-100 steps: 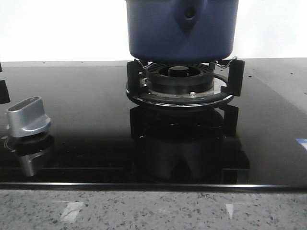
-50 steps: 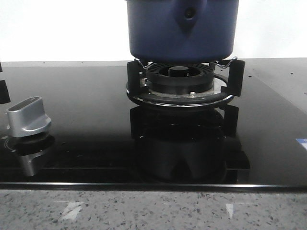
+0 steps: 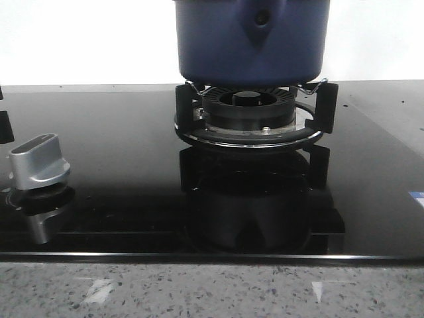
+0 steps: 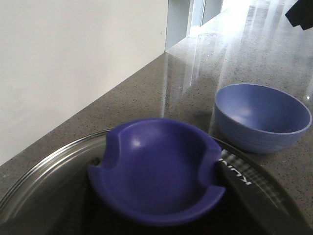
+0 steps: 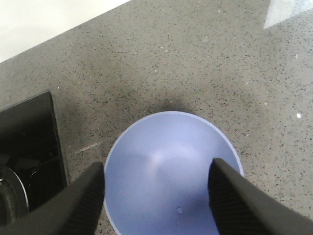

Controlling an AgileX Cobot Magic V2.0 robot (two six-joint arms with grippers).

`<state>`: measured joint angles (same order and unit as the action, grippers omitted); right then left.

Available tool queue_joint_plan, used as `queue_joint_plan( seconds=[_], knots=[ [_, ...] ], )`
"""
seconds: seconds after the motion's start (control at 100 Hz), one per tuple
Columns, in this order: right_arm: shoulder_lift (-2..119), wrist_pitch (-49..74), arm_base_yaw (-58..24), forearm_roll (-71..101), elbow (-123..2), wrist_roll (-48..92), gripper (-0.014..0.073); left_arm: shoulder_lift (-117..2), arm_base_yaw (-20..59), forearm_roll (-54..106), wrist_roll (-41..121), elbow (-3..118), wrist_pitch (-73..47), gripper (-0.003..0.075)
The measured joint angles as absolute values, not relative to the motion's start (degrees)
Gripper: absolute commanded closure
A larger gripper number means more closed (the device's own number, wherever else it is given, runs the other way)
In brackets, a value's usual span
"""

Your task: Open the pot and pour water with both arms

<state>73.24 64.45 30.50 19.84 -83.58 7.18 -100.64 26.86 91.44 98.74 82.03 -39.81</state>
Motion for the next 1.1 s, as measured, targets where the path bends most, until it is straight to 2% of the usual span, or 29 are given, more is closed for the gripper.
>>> queue_joint_plan(
  seconds=[0.11, 0.21, 0.4, 0.66, 0.74, 0.81, 0.92, 0.99, 1.1],
  knots=[
    [73.24, 64.45, 30.51, 19.84, -83.58, 7.18, 0.0179, -100.64, 26.86, 91.44, 98.74, 82.03, -39.93, 0.0235],
    [73.24, 64.45, 30.51, 19.84, -83.58, 7.18, 0.0179, -100.64, 26.86, 91.68, 98.74, 82.03, -40.39, 0.0158],
    [73.24, 64.45, 30.51, 19.84, -83.58, 7.18, 0.0179, -98.57, 25.86, 93.61, 98.74, 82.03, -41.25, 0.0155],
    [73.24, 64.34, 26.93, 26.41, -83.58, 10.26, 0.0197, -89.28, 19.04, 95.62, 98.74, 83.06, -41.35, 0.0159],
    [73.24, 64.35, 25.67, 31.88, -83.58, 13.28, 0.0275, -85.65, 16.52, 96.11, 97.77, 83.17, -41.48, 0.0209],
    [73.24, 64.1, 24.51, 37.94, -83.58, 16.77, 0.0403, -82.85, 14.02, 96.23, 95.36, 83.17, -41.48, 0.03],
    [73.2, 62.4, 21.94, 47.7, -83.45, 22.92, 0.0666, -79.09, 9.77, 96.34, 90.88, 83.17, -41.51, 0.0534],
    [72.88, 60.1, 19.59, 52.56, -83.0, 26.64, 0.064, -77.17, 7.06, 95.59, 88.13, 83.17, -41.61, 0.0736],
    [71.5, 55.45, 15.29, 56.15, -81.41, 32.14, 0.0639, -74.68, 3.13, 91.41, 82.87, 83.17, -41.87, 0.0741]
  ],
)
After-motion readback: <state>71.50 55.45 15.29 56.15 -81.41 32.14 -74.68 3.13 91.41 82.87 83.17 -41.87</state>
